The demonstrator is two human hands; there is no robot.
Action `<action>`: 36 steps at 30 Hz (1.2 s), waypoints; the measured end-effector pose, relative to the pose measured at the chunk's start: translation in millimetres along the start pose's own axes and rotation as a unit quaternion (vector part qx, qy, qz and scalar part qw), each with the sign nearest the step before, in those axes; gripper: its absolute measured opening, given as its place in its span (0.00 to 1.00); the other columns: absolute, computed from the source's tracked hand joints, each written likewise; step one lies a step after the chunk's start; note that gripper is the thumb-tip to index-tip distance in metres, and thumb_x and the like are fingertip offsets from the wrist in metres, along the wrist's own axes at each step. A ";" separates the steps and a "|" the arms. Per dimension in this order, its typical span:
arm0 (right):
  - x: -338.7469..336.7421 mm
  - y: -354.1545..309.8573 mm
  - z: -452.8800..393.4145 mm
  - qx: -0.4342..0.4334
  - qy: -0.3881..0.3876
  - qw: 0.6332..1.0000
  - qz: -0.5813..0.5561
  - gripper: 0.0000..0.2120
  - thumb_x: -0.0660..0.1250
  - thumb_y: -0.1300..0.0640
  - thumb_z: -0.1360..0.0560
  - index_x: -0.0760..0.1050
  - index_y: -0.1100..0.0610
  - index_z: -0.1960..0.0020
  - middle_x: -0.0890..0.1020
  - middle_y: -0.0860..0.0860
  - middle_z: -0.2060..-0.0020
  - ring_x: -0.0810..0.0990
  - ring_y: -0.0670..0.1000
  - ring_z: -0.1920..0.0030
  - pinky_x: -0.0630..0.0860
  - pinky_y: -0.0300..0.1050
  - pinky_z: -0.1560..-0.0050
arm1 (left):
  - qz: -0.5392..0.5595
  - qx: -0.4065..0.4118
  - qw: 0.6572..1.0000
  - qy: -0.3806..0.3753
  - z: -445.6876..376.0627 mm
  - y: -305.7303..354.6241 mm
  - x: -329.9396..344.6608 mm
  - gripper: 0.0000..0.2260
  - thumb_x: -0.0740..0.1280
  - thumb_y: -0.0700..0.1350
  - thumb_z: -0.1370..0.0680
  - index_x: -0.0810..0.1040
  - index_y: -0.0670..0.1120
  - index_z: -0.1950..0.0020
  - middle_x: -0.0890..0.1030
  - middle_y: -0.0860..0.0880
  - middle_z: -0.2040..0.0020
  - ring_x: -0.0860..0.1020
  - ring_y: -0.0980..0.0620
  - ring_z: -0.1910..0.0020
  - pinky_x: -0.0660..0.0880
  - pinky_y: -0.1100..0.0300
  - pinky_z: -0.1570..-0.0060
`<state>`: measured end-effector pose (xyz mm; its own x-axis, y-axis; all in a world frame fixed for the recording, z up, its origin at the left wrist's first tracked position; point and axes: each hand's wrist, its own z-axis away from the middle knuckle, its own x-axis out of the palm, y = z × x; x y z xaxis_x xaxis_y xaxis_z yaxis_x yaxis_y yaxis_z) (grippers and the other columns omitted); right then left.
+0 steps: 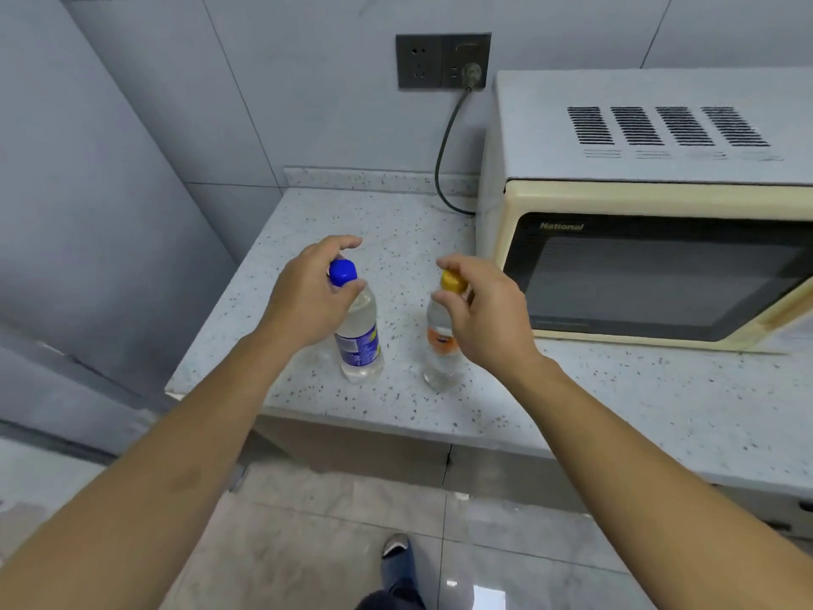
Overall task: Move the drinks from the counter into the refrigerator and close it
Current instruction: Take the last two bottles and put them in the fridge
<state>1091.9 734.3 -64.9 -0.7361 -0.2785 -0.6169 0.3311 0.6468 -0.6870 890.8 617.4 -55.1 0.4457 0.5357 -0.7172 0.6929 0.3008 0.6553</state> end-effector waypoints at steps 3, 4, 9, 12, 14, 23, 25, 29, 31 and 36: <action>1.9 -3.2 7.6 0.013 -0.009 1.000 0.010 0.19 0.72 0.51 0.24 0.76 0.53 0.35 0.81 0.47 0.42 0.76 0.51 0.42 0.74 0.44 0.43 | 0.017 -0.007 0.999 0.044 20.0 -4.4 5.4 0.18 0.71 0.49 0.24 0.76 0.54 0.35 0.76 0.59 0.49 0.73 0.61 0.57 0.69 0.66 0.54; 3.6 -2.8 11.8 0.022 -0.004 1.000 0.008 0.21 0.72 0.49 0.24 0.75 0.53 0.34 0.80 0.47 0.41 0.75 0.51 0.41 0.72 0.43 0.43 | 0.035 -0.018 0.998 0.051 25.9 -6.9 9.9 0.16 0.70 0.50 0.23 0.76 0.54 0.35 0.77 0.58 0.46 0.73 0.60 0.52 0.70 0.63 0.51; 17.3 14.5 39.3 0.102 -0.011 0.991 -0.080 0.27 0.74 0.45 0.28 0.71 0.50 0.33 0.77 0.46 0.41 0.76 0.48 0.42 0.76 0.49 0.42 | 0.205 -0.102 0.972 0.047 46.6 -23.9 35.6 0.18 0.71 0.54 0.26 0.73 0.55 0.38 0.78 0.57 0.46 0.78 0.63 0.50 0.74 0.70 0.57; 31.5 29.4 55.1 0.177 -0.032 0.976 -0.123 0.31 0.77 0.43 0.32 0.69 0.46 0.33 0.76 0.43 0.39 0.76 0.45 0.41 0.78 0.50 0.41 | 0.265 -0.126 0.956 0.016 50.1 -38.6 48.2 0.26 0.76 0.54 0.31 0.70 0.60 0.36 0.78 0.58 0.44 0.79 0.60 0.46 0.77 0.68 0.55; 41.3 37.6 62.2 0.207 -0.045 0.967 -0.143 0.32 0.79 0.45 0.33 0.68 0.43 0.34 0.76 0.39 0.40 0.76 0.42 0.41 0.77 0.49 0.40 | 0.273 -0.146 0.951 -0.004 52.4 -50.1 58.5 0.30 0.78 0.52 0.33 0.69 0.60 0.36 0.78 0.59 0.43 0.79 0.61 0.46 0.77 0.66 0.53; 75.9 42.1 66.3 0.237 0.005 0.951 -0.197 0.34 0.81 0.52 0.33 0.66 0.38 0.36 0.77 0.34 0.45 0.77 0.35 0.46 0.75 0.29 0.52 | 0.305 -0.175 0.936 -0.026 59.6 -86.4 85.3 0.30 0.80 0.54 0.35 0.72 0.59 0.37 0.81 0.61 0.44 0.80 0.63 0.46 0.78 0.69 0.55; 78.0 42.6 65.9 0.231 0.012 0.950 -0.210 0.33 0.80 0.54 0.32 0.67 0.43 0.34 0.78 0.38 0.44 0.78 0.36 0.46 0.75 0.28 0.51 | 0.328 -0.180 0.928 -0.008 63.4 -86.8 83.2 0.29 0.80 0.53 0.35 0.73 0.58 0.37 0.81 0.60 0.44 0.80 0.63 0.46 0.77 0.71 0.56; 76.1 38.6 71.0 0.227 0.023 0.946 -0.231 0.30 0.79 0.57 0.31 0.69 0.48 0.34 0.79 0.42 0.44 0.79 0.36 0.47 0.75 0.26 0.50 | 0.364 -0.196 0.910 0.024 85.8 -87.2 71.0 0.26 0.77 0.56 0.37 0.76 0.55 0.41 0.83 0.61 0.48 0.81 0.62 0.49 0.76 0.73 0.58; 74.5 33.2 78.0 0.233 0.016 0.942 -0.243 0.26 0.78 0.56 0.30 0.71 0.50 0.36 0.81 0.44 0.47 0.80 0.38 0.49 0.76 0.30 0.52 | 0.393 -0.215 0.894 0.024 104.1 -87.6 62.9 0.25 0.77 0.57 0.37 0.78 0.55 0.42 0.84 0.58 0.48 0.83 0.59 0.48 0.78 0.69 0.56; 70.3 15.1 112.1 0.269 -0.032 0.910 -0.314 0.18 0.74 0.45 0.29 0.76 0.49 0.42 0.84 0.47 0.51 0.83 0.48 0.49 0.80 0.44 0.50 | 0.486 -0.242 0.840 0.020 172.4 -79.6 43.1 0.20 0.78 0.55 0.35 0.82 0.55 0.44 0.85 0.48 0.45 0.83 0.48 0.44 0.79 0.56 0.49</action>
<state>1111.4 644.9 -161.6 -0.8499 -0.5249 -0.0470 0.1103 -0.0900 -0.9898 952.5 480.5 -179.0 0.6410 0.7369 0.2146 -0.3023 -0.0145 0.9531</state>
